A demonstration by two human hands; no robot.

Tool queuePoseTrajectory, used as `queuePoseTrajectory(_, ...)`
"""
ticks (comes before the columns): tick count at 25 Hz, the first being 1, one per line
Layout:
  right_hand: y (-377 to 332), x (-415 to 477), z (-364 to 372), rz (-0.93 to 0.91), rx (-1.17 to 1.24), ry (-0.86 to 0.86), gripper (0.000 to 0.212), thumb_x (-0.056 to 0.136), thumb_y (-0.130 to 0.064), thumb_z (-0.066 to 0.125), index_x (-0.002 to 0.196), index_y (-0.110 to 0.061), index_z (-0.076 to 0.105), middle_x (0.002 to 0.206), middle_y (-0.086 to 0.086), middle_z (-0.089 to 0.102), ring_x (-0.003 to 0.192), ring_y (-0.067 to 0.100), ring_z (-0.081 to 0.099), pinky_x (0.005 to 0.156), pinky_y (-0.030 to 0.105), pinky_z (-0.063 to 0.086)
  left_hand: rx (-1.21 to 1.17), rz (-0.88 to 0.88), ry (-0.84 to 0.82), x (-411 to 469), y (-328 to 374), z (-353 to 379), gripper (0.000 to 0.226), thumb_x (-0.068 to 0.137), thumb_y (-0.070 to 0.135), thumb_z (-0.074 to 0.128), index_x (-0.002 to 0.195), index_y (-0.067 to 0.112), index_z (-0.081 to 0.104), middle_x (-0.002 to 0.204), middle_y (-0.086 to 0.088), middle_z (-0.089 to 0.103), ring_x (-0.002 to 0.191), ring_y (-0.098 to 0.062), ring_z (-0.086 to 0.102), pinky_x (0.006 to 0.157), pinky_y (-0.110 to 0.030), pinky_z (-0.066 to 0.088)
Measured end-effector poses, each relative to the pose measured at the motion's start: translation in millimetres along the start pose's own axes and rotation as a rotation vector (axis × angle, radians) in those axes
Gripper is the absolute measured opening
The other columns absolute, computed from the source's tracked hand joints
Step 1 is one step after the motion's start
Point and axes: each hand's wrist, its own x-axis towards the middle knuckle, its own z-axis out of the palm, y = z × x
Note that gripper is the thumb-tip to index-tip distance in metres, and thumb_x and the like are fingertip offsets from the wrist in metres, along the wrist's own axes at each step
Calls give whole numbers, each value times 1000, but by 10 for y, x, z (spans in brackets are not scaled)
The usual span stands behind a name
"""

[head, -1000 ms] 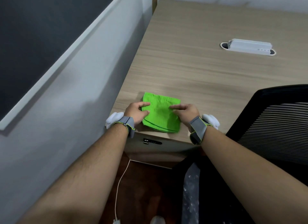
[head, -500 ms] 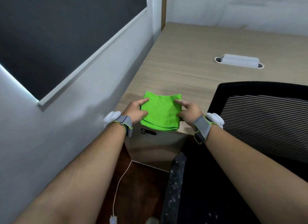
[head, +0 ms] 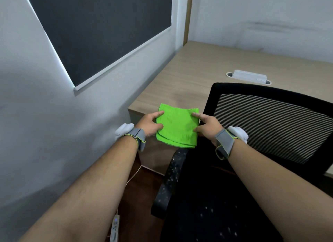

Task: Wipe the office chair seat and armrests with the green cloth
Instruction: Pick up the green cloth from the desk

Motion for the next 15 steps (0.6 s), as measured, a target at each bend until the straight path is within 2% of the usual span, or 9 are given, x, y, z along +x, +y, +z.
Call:
queuePoseTrajectory(3, 64, -125, 93, 84, 161, -6, 62, 79, 22, 47, 135, -6, 45, 133, 20, 52, 91, 24, 53, 57, 24, 52, 25, -11, -28, -69, -78, 26, 63, 80, -2, 59, 138, 18, 47, 128, -5, 60, 98, -9, 56, 78, -10, 41)
queuePoseTrajectory(5, 106, -170, 153, 119, 194, 16, 60, 80, 22, 44, 134, -6, 47, 134, 20, 51, 92, 24, 53, 50, 19, 51, 32, -19, -56, -82, -146, 43, 63, 79, -1, 60, 138, 18, 47, 126, -5, 60, 96, -9, 56, 70, -7, 39)
queuePoseTrajectory(9, 317, -208, 361, 211, 237, 72, 60, 81, 23, 41, 133, -5, 47, 136, 19, 49, 96, 24, 52, 58, 25, 54, 79, -16, -184, -12, -391, 65, 64, 80, 0, 59, 139, 20, 45, 128, -4, 57, 98, -10, 55, 71, -9, 39)
queuePoseTrajectory(12, 527, -154, 486, 260, 214, 79, 60, 80, 24, 43, 132, -5, 48, 135, 19, 51, 95, 25, 54, 54, 22, 54, 105, -48, -222, 66, -575, 114, 65, 81, 2, 59, 140, 24, 44, 132, -2, 54, 87, -18, 57, 77, -26, 46)
queuePoseTrajectory(15, 816, -103, 548, 306, 158, 74, 60, 79, 22, 47, 131, -8, 50, 132, 18, 53, 95, 26, 55, 69, 37, 56, 147, -83, -259, 87, -792, 245, 66, 80, 1, 58, 140, 25, 44, 132, -3, 53, 71, -21, 55, 72, -28, 48)
